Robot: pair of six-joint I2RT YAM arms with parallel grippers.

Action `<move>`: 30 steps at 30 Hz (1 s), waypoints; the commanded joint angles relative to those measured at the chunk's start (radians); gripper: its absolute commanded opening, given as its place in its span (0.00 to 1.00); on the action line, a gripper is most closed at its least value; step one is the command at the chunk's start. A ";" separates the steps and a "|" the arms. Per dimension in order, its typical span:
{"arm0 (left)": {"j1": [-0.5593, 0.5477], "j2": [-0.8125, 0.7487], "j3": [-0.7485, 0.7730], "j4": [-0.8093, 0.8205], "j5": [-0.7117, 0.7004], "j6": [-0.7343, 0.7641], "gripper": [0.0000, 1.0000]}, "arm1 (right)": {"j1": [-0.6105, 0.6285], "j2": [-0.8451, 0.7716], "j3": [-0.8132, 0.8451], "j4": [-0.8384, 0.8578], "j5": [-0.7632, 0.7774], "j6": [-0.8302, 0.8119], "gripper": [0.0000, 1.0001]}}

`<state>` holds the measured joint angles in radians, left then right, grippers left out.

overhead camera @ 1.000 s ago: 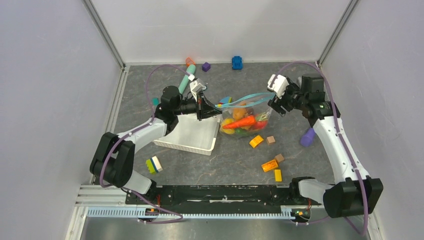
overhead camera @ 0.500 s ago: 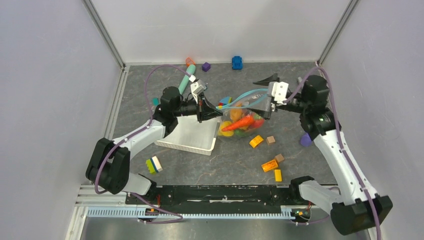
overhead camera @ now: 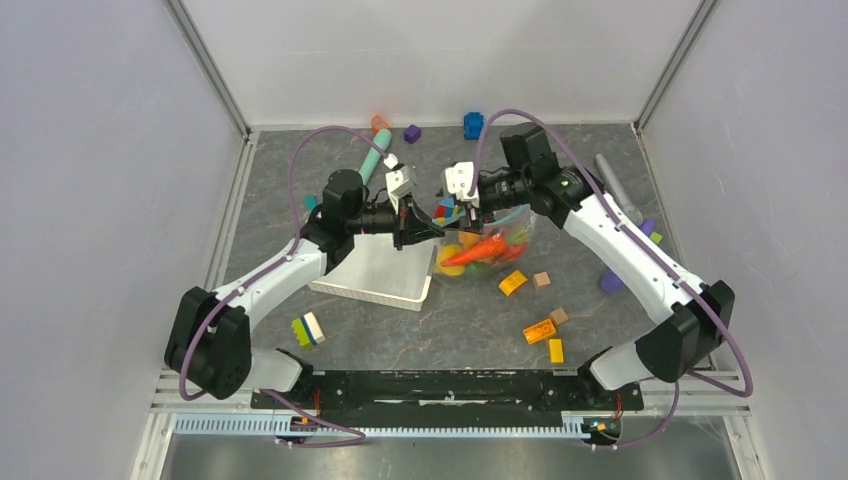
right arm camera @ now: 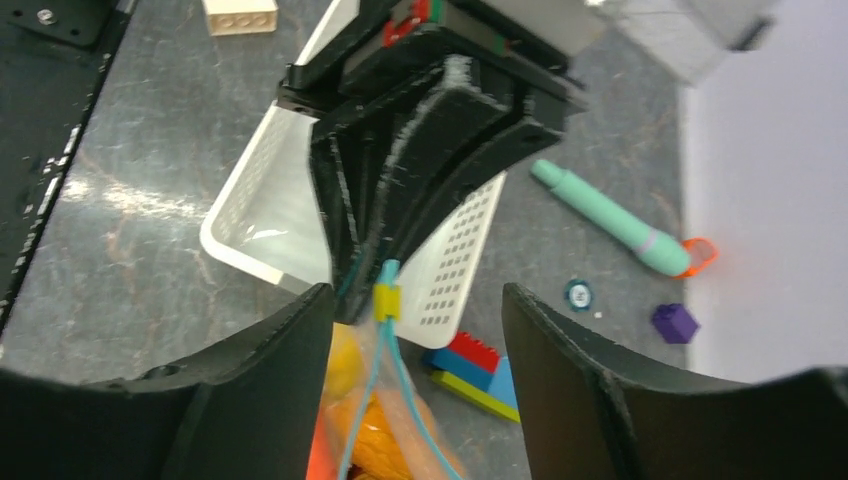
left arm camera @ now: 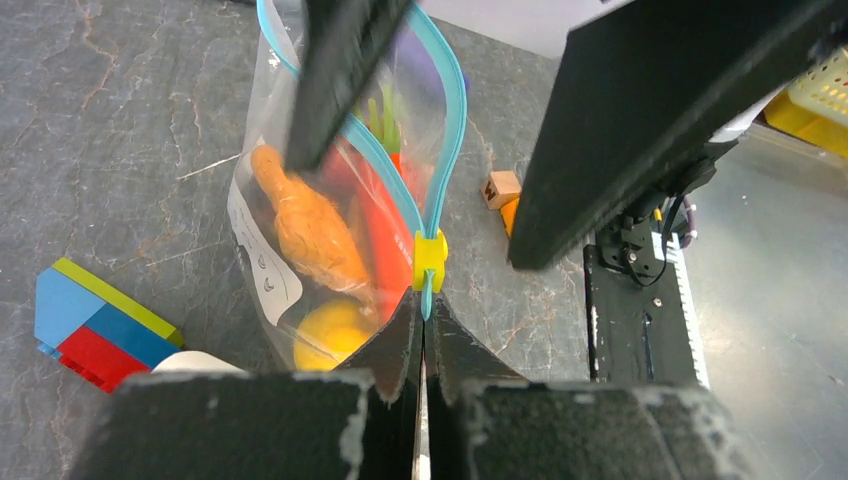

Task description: Place the food in the zip-top bag and seal the zipper

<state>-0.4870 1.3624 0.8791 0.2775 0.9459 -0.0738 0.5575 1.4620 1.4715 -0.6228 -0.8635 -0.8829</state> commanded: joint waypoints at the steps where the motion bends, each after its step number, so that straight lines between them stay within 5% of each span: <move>1: -0.008 -0.036 0.049 -0.031 0.030 0.104 0.02 | 0.051 0.031 0.073 -0.134 0.096 -0.080 0.66; 17: -0.010 -0.034 0.060 -0.049 0.024 0.123 0.02 | 0.085 0.077 0.122 -0.189 0.146 -0.079 0.27; 20: -0.010 -0.032 0.060 -0.055 0.008 0.123 0.02 | 0.087 0.081 0.123 -0.194 0.150 -0.086 0.01; 30: -0.010 -0.047 0.050 -0.058 -0.025 0.128 0.02 | 0.087 0.098 0.127 -0.222 0.251 -0.066 0.00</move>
<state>-0.4934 1.3621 0.8967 0.2062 0.9318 0.0093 0.6399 1.5490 1.5688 -0.8234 -0.6888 -0.9619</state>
